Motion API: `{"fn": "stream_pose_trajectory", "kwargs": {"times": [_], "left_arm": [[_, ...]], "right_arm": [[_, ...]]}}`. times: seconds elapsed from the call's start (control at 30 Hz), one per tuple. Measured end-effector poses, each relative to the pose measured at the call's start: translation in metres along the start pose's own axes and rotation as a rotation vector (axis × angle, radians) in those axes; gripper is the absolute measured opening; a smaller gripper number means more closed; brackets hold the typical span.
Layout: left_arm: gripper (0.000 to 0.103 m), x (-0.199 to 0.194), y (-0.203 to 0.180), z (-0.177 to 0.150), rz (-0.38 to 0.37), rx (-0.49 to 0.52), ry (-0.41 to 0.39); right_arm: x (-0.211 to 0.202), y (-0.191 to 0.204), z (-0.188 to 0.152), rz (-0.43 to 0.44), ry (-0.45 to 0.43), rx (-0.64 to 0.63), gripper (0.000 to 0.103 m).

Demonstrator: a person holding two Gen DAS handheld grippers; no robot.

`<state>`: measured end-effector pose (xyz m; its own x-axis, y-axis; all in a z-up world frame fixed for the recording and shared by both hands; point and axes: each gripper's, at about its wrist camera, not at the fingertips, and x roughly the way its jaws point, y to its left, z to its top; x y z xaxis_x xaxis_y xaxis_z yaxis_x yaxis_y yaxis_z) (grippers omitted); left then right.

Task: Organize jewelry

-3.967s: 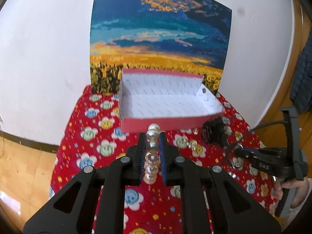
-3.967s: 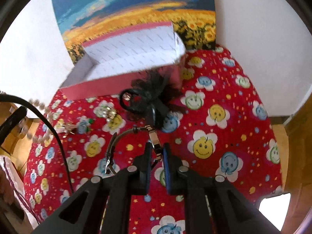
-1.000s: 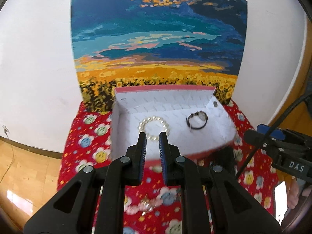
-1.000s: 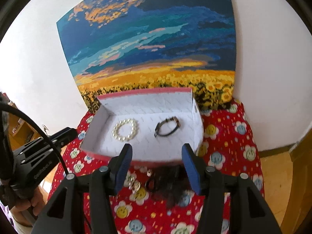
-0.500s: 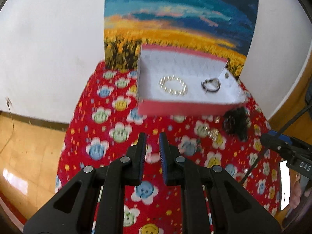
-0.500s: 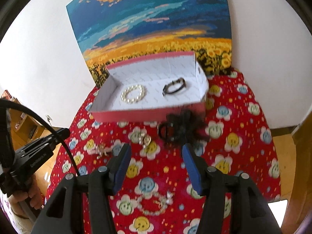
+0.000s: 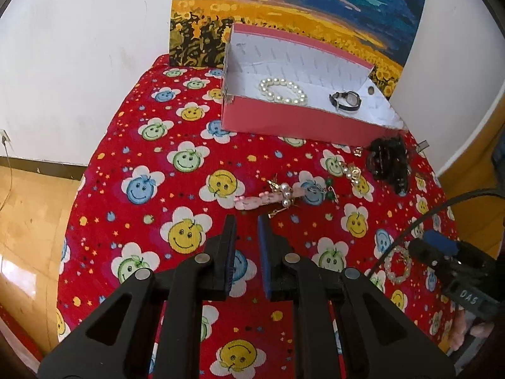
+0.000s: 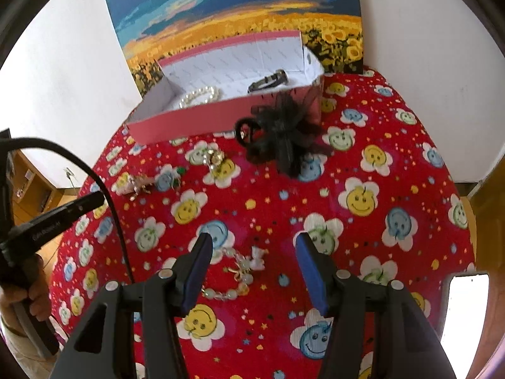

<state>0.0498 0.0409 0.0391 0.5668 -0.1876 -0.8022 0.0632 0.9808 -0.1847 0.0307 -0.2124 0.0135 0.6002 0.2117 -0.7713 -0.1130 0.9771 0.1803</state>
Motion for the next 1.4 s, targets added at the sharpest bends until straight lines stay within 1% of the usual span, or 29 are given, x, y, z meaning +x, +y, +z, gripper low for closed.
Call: {"fn": "stream_pose_trajectory", "kwargs": {"times": [0.2,0.3,0.33,0.4,0.43,0.47,0.5,0.53,0.67,0.7,0.97,1.13,1.3,1.4], "left_arm": [[0.012,0.002,-0.004,-0.003,-0.01,0.007,0.007],[0.012,0.002,-0.006,-0.005,-0.015,0.007,0.009],[0.012,0.003,-0.008,-0.004,-0.019,0.008,0.01],[0.012,0.004,-0.01,-0.006,-0.025,0.012,0.013],[0.012,0.004,-0.012,-0.006,-0.028,0.016,0.014],[0.012,0.004,-0.014,-0.006,-0.031,0.02,0.015],[0.012,0.005,-0.015,-0.007,-0.035,0.023,0.016],[0.012,0.005,-0.018,-0.007,-0.042,0.028,0.019],[0.012,0.006,-0.025,-0.008,-0.067,0.04,0.022],[0.012,0.006,-0.027,-0.008,-0.074,0.042,0.022],[0.012,0.013,-0.049,-0.004,-0.114,0.068,0.024],[0.012,0.022,-0.069,0.002,-0.15,0.098,0.01],[0.012,0.031,-0.088,0.018,-0.129,0.16,-0.027],[0.012,0.042,-0.1,0.028,-0.095,0.221,-0.039]], "right_arm": [[0.013,0.002,-0.009,-0.008,0.02,0.0,0.058],[0.014,0.007,-0.013,-0.042,-0.002,-0.026,0.057],[0.014,0.008,-0.015,-0.054,-0.01,-0.031,0.055],[0.014,0.011,-0.017,-0.086,-0.023,-0.043,0.047],[0.013,0.012,-0.018,-0.103,-0.032,-0.05,0.035],[0.013,0.012,-0.019,-0.108,-0.037,-0.054,0.021],[0.014,0.011,-0.019,-0.106,-0.042,-0.056,0.018],[0.013,0.01,-0.019,-0.1,-0.047,-0.053,0.012],[0.009,-0.003,-0.019,-0.009,-0.055,0.011,0.011],[0.007,-0.005,-0.018,0.001,-0.061,0.021,0.011],[-0.028,-0.02,-0.004,0.0,-0.168,0.05,0.011],[-0.041,-0.029,0.001,0.011,-0.203,0.058,0.011],[-0.047,-0.035,0.002,0.036,-0.218,0.066,0.011],[-0.049,-0.038,0.002,0.055,-0.223,0.073,0.011]]}}
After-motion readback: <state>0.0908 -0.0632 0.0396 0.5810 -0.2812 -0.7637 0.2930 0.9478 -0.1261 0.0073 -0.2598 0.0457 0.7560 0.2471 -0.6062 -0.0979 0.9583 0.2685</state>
